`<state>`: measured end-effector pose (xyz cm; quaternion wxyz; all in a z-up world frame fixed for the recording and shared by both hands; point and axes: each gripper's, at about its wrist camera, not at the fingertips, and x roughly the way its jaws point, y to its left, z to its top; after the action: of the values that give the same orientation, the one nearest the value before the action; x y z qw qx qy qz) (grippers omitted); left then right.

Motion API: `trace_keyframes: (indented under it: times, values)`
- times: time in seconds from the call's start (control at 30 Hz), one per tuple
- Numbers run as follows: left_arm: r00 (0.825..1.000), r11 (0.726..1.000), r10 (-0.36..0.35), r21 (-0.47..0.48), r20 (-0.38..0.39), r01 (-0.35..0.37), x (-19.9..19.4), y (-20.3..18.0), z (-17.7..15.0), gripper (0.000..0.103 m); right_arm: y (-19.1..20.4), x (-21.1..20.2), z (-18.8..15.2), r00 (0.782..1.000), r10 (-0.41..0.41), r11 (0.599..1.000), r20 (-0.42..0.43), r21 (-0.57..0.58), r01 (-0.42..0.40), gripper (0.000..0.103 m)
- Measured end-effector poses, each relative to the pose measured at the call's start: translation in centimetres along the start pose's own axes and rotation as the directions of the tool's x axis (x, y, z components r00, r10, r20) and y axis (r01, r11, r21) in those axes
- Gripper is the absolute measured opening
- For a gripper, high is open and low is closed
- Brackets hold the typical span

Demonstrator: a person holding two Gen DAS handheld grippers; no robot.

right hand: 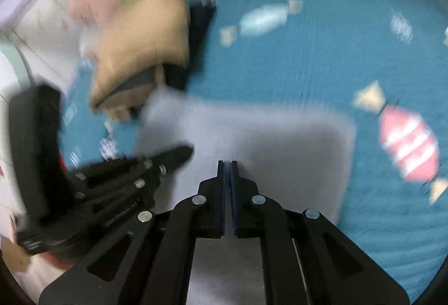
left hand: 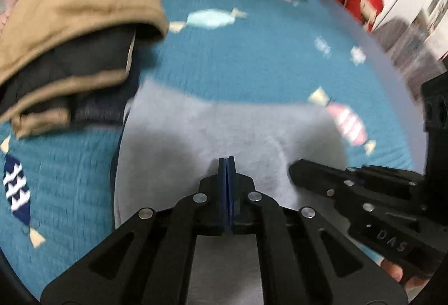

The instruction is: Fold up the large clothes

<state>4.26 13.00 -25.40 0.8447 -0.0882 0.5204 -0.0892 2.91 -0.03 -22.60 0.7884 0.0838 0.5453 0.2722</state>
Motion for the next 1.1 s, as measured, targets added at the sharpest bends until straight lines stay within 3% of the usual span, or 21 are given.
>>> trace_keyframes:
  times: [0.13,0.23,0.3,0.33,0.43,0.5,0.57,0.6,0.67,0.73,0.8,0.93,1.07,1.1]
  values:
    - [1.0,0.999,0.001,-0.04,-0.007,-0.002,-2.2,2.6,-2.8,0.002,-2.4,-3.5,-4.1,0.996,0.051,0.998,-0.067,0.05,-0.048,0.0]
    - [0.998,0.997,0.053,-0.051,-0.033,-0.055,-3.9,4.5,-4.6,0.002,-3.1,-6.1,-5.8,0.994,0.05,0.993,-0.102,0.111,-0.038,0.0]
    - [0.998,0.996,0.05,-0.078,-0.023,-0.052,-5.7,4.3,-5.0,0.002,-2.4,-7.5,-5.6,0.996,0.049,0.992,-0.08,0.117,-0.039,0.006]
    - [0.999,0.996,0.044,-0.082,-0.014,-0.045,-6.1,3.9,-4.6,0.003,-1.6,-7.8,-5.2,0.996,0.073,0.992,-0.058,0.108,-0.067,0.006]
    - [0.997,0.997,-0.074,-0.036,0.027,0.075,-6.7,0.7,-3.6,0.003,1.6,-6.5,-3.6,0.989,0.14,0.99,-0.055,0.023,-0.139,0.006]
    - [0.994,0.995,-0.103,0.009,-0.024,0.103,-5.5,-1.4,-4.2,0.003,2.4,-4.1,-4.1,0.981,0.134,0.991,-0.139,0.028,-0.131,0.006]
    - [0.99,0.994,-0.088,0.052,-0.109,0.094,-3.9,-2.6,-6.0,0.003,2.1,-2.2,-6.2,0.958,0.148,0.989,-0.247,0.064,-0.137,0.006]
    - [0.988,0.994,-0.071,0.075,-0.137,0.082,-3.5,-2.7,-7.2,0.003,1.8,-2.1,-7.4,0.957,0.137,0.99,-0.257,0.071,-0.122,0.001]
    - [0.989,0.99,-0.089,0.096,-0.116,0.1,-4.6,-2.1,-9.5,0.002,1.2,-3.5,-9.3,0.954,0.167,0.984,-0.249,0.094,-0.148,0.0]
    - [0.985,0.993,-0.104,0.048,-0.138,0.111,-5.6,-1.0,-10.3,0.002,0.7,-5.1,-9.9,0.945,0.178,0.981,-0.273,0.125,-0.148,0.0]
    - [0.982,0.996,-0.093,-0.004,-0.161,0.094,-6.5,-0.2,-10.4,0.002,0.7,-6.2,-10.3,0.943,0.153,0.984,-0.295,0.13,-0.119,0.0]
    - [0.986,0.999,-0.002,0.04,-0.167,0.009,-8.1,-1.1,-10.5,0.004,2.7,-8.0,-10.9,0.933,0.158,0.987,-0.324,0.043,-0.153,0.006]
    - [0.973,0.999,0.033,0.038,-0.229,-0.025,-6.4,-0.7,-11.8,0.003,2.7,-4.7,-12.1,0.913,0.104,0.993,-0.395,-0.01,-0.117,0.0]
    - [0.974,0.998,0.045,0.05,-0.222,-0.035,-6.1,-0.4,-12.4,0.003,2.2,-4.0,-12.1,0.908,0.128,0.991,-0.398,0.018,-0.132,0.0]
